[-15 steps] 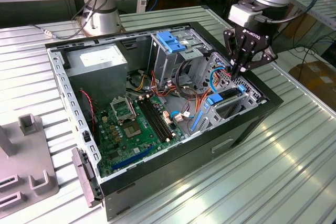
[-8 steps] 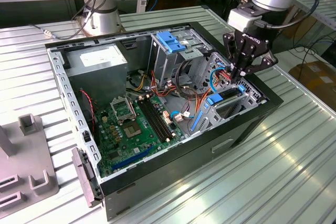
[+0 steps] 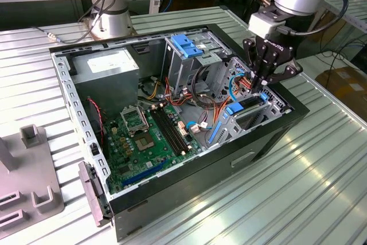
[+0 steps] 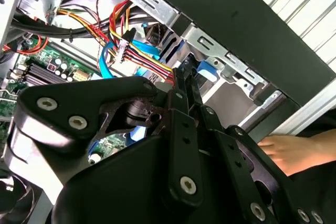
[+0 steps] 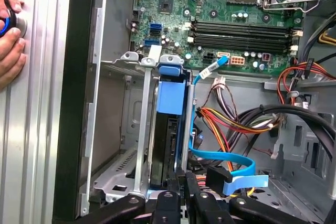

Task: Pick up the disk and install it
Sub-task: 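Insert the first disk wire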

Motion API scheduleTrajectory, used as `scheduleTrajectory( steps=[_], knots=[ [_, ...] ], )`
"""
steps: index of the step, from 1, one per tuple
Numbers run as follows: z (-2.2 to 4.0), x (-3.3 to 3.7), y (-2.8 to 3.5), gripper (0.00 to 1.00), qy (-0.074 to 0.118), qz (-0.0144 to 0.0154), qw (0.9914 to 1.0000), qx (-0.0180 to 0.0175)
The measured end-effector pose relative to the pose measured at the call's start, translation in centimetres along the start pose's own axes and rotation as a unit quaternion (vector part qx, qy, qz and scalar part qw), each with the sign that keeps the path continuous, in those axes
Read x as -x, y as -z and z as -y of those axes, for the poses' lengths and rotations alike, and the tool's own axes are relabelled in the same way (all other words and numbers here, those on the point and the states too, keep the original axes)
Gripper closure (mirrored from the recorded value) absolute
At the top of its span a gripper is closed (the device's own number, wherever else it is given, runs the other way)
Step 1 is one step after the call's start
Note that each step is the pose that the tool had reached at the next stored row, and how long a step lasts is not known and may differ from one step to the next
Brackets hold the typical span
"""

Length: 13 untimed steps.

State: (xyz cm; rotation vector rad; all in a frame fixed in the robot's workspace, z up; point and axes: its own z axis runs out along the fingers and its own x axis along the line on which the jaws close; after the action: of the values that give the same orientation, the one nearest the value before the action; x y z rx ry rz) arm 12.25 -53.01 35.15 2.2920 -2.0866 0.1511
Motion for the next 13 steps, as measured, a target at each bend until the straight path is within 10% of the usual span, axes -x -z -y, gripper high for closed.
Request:
scheduleTrajectory(
  steps=[13],
  knots=[
    [-0.46,-0.88,-0.22,0.84,-0.001,0.0025,0.99999,-0.0018]
  ],
)
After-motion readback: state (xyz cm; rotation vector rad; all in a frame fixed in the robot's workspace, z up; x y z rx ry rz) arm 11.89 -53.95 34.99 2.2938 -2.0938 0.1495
